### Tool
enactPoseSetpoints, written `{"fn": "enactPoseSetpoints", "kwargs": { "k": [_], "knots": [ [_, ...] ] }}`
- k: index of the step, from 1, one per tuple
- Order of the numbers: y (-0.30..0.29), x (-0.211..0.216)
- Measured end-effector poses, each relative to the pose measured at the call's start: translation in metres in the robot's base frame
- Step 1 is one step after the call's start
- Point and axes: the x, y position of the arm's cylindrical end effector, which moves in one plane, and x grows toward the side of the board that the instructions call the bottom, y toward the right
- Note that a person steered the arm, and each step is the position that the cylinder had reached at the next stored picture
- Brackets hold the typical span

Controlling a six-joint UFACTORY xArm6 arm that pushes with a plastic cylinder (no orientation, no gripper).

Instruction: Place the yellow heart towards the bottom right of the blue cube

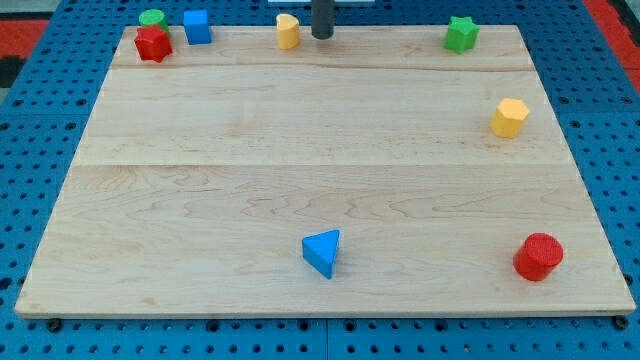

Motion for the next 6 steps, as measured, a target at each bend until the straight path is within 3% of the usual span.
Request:
{"fn": "enactPoseSetpoints", "kwargs": {
  "k": [3, 6],
  "knots": [
    [-0.091, -0.001],
    [-0.097, 0.01]
  ]
}}
